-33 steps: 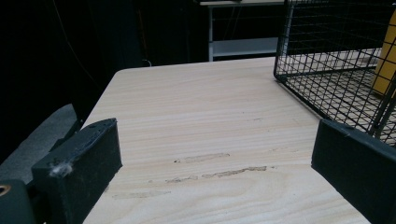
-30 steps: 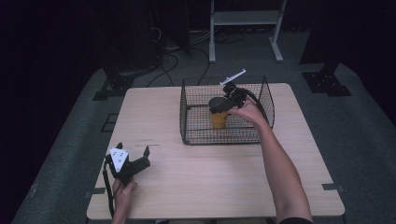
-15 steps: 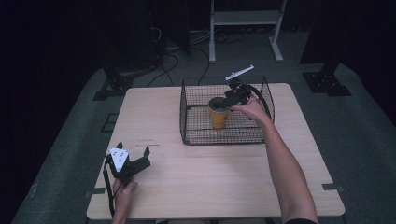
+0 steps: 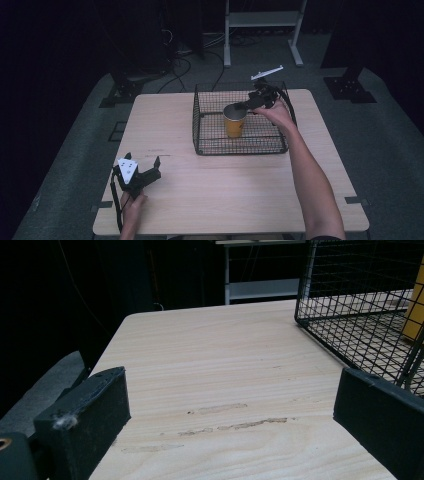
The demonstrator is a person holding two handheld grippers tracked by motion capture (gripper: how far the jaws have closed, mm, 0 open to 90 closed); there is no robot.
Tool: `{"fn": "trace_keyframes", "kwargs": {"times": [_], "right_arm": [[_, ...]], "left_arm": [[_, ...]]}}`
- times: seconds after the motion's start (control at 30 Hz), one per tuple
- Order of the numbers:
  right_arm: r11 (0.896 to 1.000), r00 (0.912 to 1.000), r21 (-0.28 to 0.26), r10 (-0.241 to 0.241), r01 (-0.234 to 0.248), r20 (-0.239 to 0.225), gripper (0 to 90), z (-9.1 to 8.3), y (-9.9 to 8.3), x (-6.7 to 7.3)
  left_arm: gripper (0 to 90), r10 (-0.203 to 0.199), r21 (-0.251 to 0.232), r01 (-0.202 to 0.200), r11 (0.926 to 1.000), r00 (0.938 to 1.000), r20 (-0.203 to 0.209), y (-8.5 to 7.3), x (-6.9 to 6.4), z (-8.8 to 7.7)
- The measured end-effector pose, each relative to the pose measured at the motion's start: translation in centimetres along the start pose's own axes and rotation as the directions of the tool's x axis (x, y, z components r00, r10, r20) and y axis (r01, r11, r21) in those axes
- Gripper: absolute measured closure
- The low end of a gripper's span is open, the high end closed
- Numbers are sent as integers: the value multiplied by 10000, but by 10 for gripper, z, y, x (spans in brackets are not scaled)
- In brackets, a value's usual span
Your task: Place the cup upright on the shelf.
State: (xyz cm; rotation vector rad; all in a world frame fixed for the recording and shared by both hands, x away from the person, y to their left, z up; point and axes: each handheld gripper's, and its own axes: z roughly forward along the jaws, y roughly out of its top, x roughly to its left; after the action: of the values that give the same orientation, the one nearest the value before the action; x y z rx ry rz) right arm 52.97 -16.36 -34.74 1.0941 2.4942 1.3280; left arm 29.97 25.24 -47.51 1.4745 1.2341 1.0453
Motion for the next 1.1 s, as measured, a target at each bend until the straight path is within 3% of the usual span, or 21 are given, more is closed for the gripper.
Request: {"fn": "trace_keyframes", "kwargs": {"times": [0.67, 1.1], "right_arm": [[9959, 9980, -710, 576, -555, 278, 6, -45, -12, -2], [9948, 9988, -888, 496, -491, 45, 6, -61, -27, 7]], "left_arm": [[8, 55, -13, -55, 10000, 10000, 9, 0, -1, -1], [8, 52, -20, -52, 10000, 10000, 16, 0, -1, 0]]}}
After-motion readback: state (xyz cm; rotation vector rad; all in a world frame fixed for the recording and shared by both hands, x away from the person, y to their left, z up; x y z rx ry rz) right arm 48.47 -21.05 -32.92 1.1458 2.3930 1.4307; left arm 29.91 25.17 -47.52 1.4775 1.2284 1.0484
